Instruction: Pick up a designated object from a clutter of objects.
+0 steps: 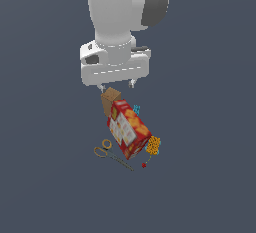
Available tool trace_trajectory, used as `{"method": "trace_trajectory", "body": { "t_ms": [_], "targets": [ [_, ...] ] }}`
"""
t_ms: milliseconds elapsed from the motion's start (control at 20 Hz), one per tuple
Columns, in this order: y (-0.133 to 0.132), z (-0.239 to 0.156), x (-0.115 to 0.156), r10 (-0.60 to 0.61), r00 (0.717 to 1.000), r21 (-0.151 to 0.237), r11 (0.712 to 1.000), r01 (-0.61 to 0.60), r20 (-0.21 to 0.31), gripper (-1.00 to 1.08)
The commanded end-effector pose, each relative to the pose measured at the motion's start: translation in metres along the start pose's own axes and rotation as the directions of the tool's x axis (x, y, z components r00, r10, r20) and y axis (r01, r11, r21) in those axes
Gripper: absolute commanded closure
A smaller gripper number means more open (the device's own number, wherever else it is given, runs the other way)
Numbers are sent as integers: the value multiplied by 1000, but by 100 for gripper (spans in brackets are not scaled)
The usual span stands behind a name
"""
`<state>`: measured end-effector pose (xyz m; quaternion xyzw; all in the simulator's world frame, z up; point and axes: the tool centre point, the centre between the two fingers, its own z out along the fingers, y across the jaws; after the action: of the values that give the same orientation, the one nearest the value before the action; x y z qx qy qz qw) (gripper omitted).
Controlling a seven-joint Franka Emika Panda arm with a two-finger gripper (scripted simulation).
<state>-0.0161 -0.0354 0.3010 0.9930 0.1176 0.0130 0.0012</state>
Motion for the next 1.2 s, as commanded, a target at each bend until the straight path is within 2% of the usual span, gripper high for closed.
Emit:
{"method": "trace_trajectory", "body": {
  "t_ms": [0, 250, 550, 850, 1150],
  "targets": [
    [3, 9, -7, -55, 999, 0, 999, 55, 2, -92],
    [8, 26, -22, -165, 986, 0, 986, 165, 7, -92],
    [14, 46, -41, -295, 955, 2, 956, 295, 11, -92],
    [17, 65, -61, -420, 907, 7, 908, 420, 15, -92],
    [20, 84, -81, -534, 845, 12, 845, 534, 16, -92]
  ]
}}
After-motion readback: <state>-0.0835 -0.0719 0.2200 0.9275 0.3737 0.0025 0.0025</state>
